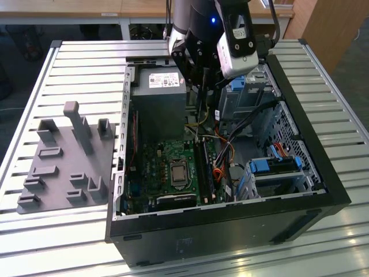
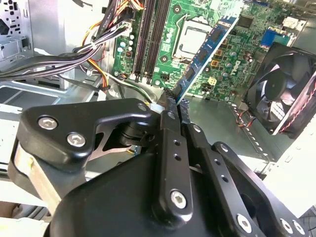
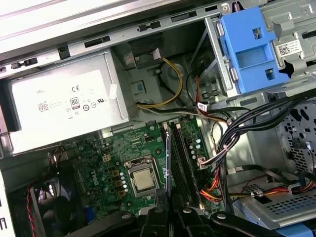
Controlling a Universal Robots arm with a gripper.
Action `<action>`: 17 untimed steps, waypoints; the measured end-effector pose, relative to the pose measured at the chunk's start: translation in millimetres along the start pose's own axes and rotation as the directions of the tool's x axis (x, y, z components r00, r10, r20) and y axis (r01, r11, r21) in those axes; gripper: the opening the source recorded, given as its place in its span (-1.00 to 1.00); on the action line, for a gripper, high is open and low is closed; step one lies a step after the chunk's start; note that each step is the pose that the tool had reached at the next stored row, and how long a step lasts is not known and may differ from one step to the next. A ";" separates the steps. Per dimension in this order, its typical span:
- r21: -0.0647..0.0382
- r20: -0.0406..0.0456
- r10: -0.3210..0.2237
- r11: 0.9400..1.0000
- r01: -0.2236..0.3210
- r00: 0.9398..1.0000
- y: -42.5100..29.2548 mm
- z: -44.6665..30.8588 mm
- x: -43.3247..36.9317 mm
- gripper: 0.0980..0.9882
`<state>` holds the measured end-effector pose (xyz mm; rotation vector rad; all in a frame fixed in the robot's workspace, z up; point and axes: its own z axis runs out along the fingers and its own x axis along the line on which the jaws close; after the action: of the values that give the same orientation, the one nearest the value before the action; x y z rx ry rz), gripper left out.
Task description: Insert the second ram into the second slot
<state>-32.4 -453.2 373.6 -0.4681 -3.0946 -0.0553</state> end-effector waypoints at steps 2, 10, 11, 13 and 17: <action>0.000 0.000 0.000 1.000 0.000 1.000 0.0 0.7 0.0 -0.91; 0.001 -0.002 -0.051 0.999 0.051 0.999 -0.1 2.5 0.0 -0.91; 0.001 -0.002 -0.069 0.998 0.069 0.998 -0.1 2.8 0.0 -0.91; 0.002 -0.004 -0.106 0.994 0.106 0.994 -0.1 3.3 0.0 -0.91; 0.002 -0.006 -0.178 0.984 0.178 0.984 -0.2 5.3 -0.1 -0.91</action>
<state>-32.4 -453.2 368.3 -0.1900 -3.1210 -0.0534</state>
